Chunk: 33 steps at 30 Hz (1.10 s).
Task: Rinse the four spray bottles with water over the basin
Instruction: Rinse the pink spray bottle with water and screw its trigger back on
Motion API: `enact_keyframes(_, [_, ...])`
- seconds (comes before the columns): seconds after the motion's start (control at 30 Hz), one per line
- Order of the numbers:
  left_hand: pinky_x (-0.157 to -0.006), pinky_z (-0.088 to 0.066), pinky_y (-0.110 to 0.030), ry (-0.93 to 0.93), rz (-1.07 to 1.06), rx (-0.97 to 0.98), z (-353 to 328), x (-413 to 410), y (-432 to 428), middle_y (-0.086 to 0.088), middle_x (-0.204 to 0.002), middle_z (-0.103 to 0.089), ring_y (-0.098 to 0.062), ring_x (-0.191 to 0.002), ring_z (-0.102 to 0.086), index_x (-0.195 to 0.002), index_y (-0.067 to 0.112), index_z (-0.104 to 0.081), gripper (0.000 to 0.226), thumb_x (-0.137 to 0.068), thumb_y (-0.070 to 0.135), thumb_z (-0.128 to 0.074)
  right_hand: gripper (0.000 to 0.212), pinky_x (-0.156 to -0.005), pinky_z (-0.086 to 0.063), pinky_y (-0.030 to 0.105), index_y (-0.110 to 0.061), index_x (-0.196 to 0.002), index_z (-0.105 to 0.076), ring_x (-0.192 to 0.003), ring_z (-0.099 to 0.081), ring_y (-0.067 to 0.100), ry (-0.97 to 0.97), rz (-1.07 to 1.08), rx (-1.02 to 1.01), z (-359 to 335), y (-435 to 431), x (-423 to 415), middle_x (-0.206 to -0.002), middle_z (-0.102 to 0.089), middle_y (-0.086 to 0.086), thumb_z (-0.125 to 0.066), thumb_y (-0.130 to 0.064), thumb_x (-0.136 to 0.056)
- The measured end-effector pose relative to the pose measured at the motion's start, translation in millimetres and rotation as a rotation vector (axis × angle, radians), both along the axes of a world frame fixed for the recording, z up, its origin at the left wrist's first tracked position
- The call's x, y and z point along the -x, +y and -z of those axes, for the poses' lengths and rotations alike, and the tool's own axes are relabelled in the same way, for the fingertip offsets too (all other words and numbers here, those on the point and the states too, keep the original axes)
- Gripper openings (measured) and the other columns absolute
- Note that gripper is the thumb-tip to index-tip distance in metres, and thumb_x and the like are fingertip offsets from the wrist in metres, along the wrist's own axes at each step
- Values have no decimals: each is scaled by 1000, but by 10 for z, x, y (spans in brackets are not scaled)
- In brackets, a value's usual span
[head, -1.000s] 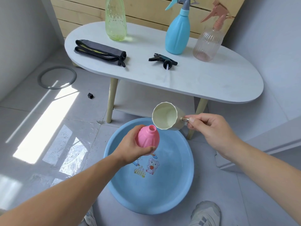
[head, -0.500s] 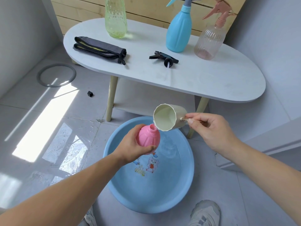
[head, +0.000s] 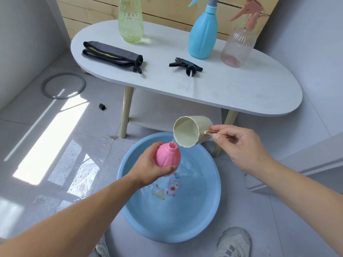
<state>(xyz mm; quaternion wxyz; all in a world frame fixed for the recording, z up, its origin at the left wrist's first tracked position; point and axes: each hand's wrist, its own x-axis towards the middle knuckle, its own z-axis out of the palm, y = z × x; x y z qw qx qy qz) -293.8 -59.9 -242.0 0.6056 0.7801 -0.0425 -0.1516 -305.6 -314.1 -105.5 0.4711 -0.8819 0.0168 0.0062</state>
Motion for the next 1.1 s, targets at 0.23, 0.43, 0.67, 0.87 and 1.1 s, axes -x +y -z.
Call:
enact_keyframes(0.23, [-68, -61, -24, 2, -2, -2, 10, 7, -1, 8, -121, -63, -13, -104, -66, -131, 33, -56, 77, -62, 38, -90, 9, -91, -50, 15, -15, -83, -77, -100, -68, 2, -31, -17, -3, 27, -3, -5, -116, -71, -8, -71, -17, -90])
enact_keyframes(0.43, [-65, -62, -26, 4, -2, -1, 26, -2, 8, 8, -121, -63, -16, -104, -66, -132, 33, -55, 74, -69, 27, -94, 9, -95, -50, 20, -18, -83, -77, -105, -67, 4, -38, -29, 1, 23, 5, 0, -116, -70, -10, -71, -17, -90])
enact_keyframes(0.67, [-66, -61, -25, -7, 2, -12, 34, 0, 3, 7, -122, -62, -17, -105, -66, -131, 32, -56, 75, -66, 33, -93, 10, -96, -51, 24, -21, -81, -77, -105, -67, 4, -58, -34, 11, 19, 12, -2, -115, -70, -11, -72, -17, -89])
enact_keyframes(0.87, [-67, -62, -26, -7, 8, -13, 42, -5, 7, 7, -121, -63, -16, -104, -66, -131, 32, -55, 73, -69, 28, -94, 9, -97, -52, 25, -20, -82, -77, -106, -67, 3, -74, -49, 27, 32, 4, -1, -117, -70, -8, -72, -17, -89])
enact_keyframes(1.1, [-63, -60, -24, -9, 11, -10, 40, -5, 1, 6, -121, -62, -17, -102, -66, -130, 31, -56, 70, -71, 24, -94, 12, -97, -52, 28, -25, -82, -76, -108, -66, 2, -87, -63, 44, 35, 12, -4, -117, -70, -11, -72, -17, -89])
